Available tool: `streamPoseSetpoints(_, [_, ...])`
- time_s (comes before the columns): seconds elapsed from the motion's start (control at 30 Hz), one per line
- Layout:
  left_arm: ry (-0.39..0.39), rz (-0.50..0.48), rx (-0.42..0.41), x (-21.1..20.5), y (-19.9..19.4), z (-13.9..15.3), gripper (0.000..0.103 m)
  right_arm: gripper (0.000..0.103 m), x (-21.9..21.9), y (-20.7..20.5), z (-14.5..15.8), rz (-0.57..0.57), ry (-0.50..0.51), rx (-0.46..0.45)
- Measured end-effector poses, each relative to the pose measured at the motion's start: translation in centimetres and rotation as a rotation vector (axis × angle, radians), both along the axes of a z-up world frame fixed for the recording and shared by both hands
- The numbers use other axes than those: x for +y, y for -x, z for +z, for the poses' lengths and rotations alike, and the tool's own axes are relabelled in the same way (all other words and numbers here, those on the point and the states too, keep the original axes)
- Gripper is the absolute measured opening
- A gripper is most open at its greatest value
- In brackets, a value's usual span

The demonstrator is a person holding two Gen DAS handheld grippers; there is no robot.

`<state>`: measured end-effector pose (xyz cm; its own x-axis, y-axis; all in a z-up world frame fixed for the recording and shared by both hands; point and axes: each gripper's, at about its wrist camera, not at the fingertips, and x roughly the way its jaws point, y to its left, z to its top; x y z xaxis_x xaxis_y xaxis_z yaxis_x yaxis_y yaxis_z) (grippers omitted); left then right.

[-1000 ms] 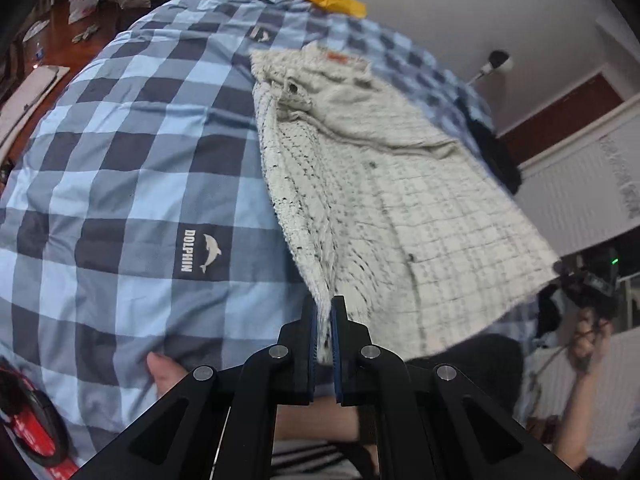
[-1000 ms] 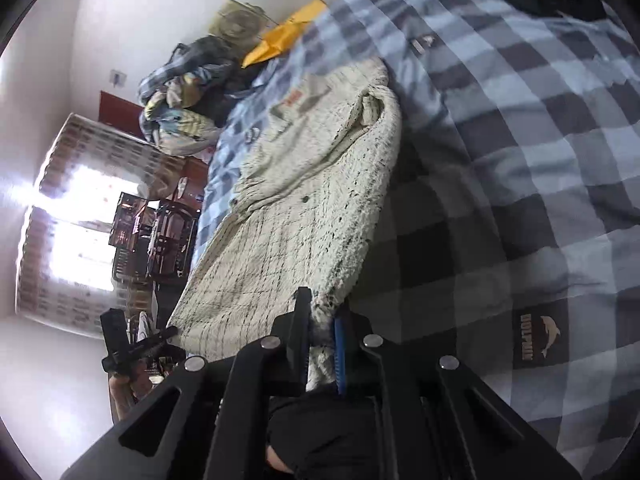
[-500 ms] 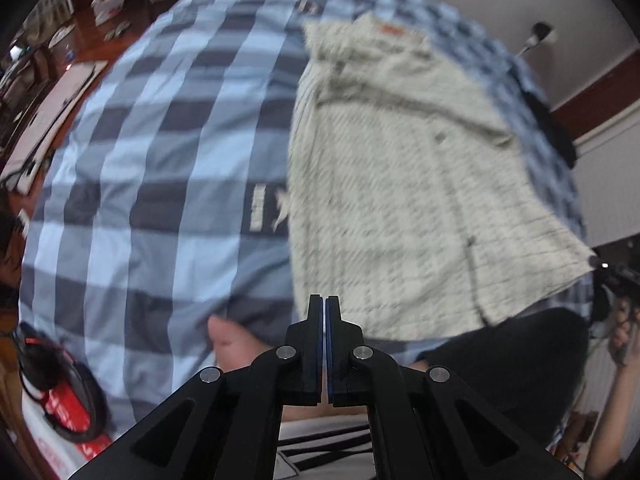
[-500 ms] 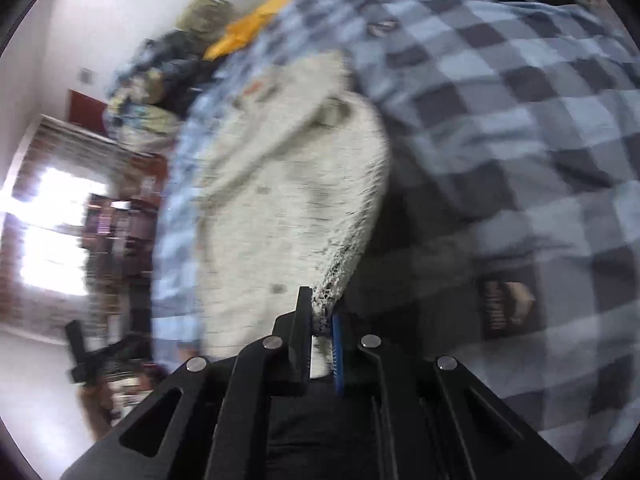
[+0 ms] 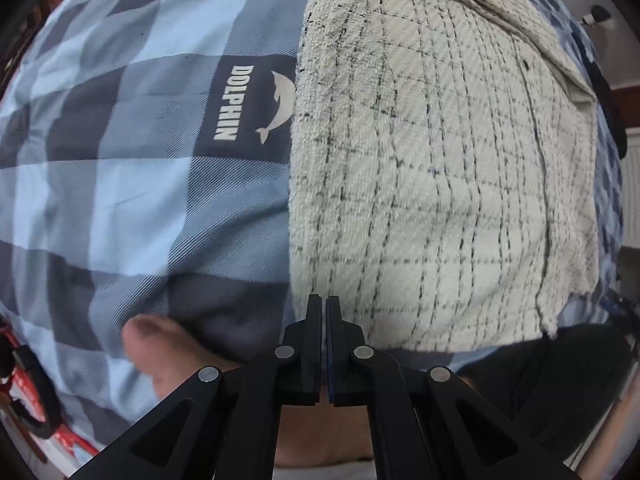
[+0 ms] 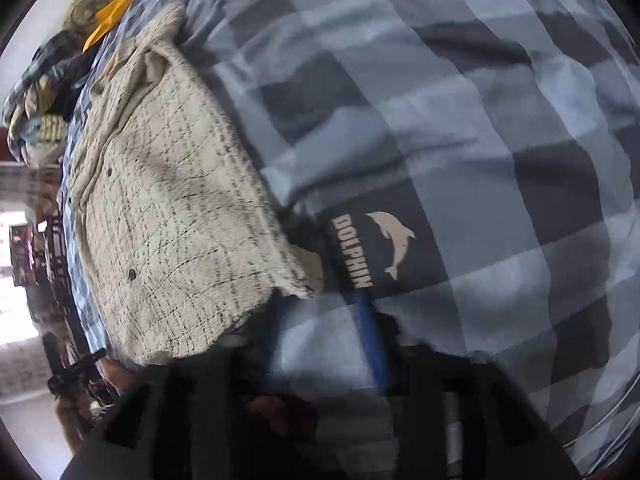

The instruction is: Fold small clothes

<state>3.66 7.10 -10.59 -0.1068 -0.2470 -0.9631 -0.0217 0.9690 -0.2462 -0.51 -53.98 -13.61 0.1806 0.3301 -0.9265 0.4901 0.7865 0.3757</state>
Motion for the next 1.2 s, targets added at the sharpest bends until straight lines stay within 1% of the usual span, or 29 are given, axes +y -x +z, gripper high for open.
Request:
streamPoseSetpoints(0.1, [0.053,0.050,0.013,0.9,-0.3,-0.2,0.001,0.051,-0.2,0.4,0.2,-0.010,0.015,0.004])
streamPoseSetpoints(0.13, [0.084,0.079,0.018,1.2,-0.3,-0.2,0.002,0.051,-0.2,0.2,0.0,-0.015,0.007,0.006])
streamPoseSetpoints(0.2, [0.108,0.101,0.029,1.7,-0.4,-0.5,0.007,0.051,0.0,0.4,-0.3,-0.014,-0.001,0.009])
streamPoseSetpoints(0.23, [0.102,0.100,0.032,1.7,-0.3,-0.7,0.020,0.051,0.0,0.6,-0.1,-0.010,-0.001,0.011])
streamPoseSetpoints(0.27, [0.101,0.098,0.031,1.7,-0.2,-0.8,0.050,0.051,0.2,0.4,-0.3,-0.009,0.000,0.012])
streamPoseSetpoints(0.3, [0.103,0.097,0.025,1.7,-0.3,-0.8,0.071,0.051,0.2,0.5,-0.3,-0.009,-0.001,0.011])
streamPoseSetpoints(0.33, [0.098,0.092,-0.002,1.6,-0.2,-0.4,0.095,0.051,0.3,0.4,-0.4,-0.014,-0.006,0.012])
streamPoseSetpoints(0.37, [0.089,0.082,-0.029,1.4,-0.2,0.0,0.096,0.051,0.3,0.4,-0.5,-0.019,-0.013,0.011])
streamPoseSetpoints(0.4, [0.060,0.064,-0.067,1.2,-0.2,0.5,0.095,0.051,0.2,0.4,-0.5,-0.021,-0.018,0.009])
streamPoseSetpoints(0.43, [0.047,0.064,-0.071,1.1,-0.6,0.6,0.096,0.051,0.3,0.4,-0.5,-0.022,-0.023,0.006])
streamPoseSetpoints(0.5, [0.012,0.067,-0.043,1.7,-0.7,0.0,0.095,0.051,0.4,0.3,-0.5,-0.022,-0.019,0.005])
streamPoseSetpoints(0.6, [-0.042,0.051,0.002,1.7,-0.8,-1.3,0.092,0.051,0.5,0.2,-0.4,-0.020,-0.009,0.008])
streamPoseSetpoints(0.67, [-0.058,0.019,0.022,1.6,-0.9,-2.1,0.081,0.051,0.5,0.1,-0.4,-0.019,-0.005,0.009])
streamPoseSetpoints(0.7, [-0.063,0.009,0.028,1.8,-0.7,-2.4,0.079,0.051,0.5,0.0,-0.3,-0.019,-0.003,0.008])
streamPoseSetpoints(0.73, [-0.070,-0.003,0.038,1.6,-0.8,-2.8,0.074,0.051,0.5,-0.1,-0.3,-0.020,-0.003,0.006])
streamPoseSetpoints(0.8, [-0.091,-0.039,0.047,1.1,-0.7,-3.6,0.074,0.051,0.5,-0.1,-0.2,-0.023,-0.006,0.002])
streamPoseSetpoints(0.83, [-0.096,-0.047,0.044,0.9,-0.6,-3.7,0.070,0.051,0.7,-0.2,-0.2,-0.023,-0.007,-0.001])
streamPoseSetpoints(0.9, [-0.081,-0.060,0.031,0.8,-0.7,-3.6,0.051,0.051,0.7,-0.2,-0.2,-0.021,-0.003,-0.002])
streamPoseSetpoints(0.93, [-0.064,-0.065,0.020,0.3,-0.7,-3.4,0.030,0.051,0.6,-0.2,-0.3,-0.020,-0.003,-0.001])
streamPoseSetpoints(0.97, [-0.034,-0.070,0.012,0.1,-0.7,-3.1,0.016,0.051,0.5,-0.2,-0.4,-0.023,-0.007,-0.003])
streamPoseSetpoints(1.0, [-0.015,-0.074,0.008,0.0,-0.7,-2.9,0.013,0.051,0.4,-0.2,-0.5,-0.026,-0.019,-0.010])
streamPoseSetpoints(1.07, [-0.035,-0.104,-0.016,-0.8,-0.7,-2.3,0.008,0.051,0.3,-0.4,-0.8,-0.030,-0.054,-0.018])
streamPoseSetpoints(1.13, [-0.047,-0.132,-0.050,-1.4,-0.4,-1.5,0.006,0.051,0.3,-0.6,-1.2,-0.032,-0.094,-0.028])
streamPoseSetpoints(1.2, [-0.033,-0.135,-0.088,-1.9,-0.7,-0.3,0.006,0.051,0.3,-0.9,-1.6,-0.032,-0.105,-0.019])
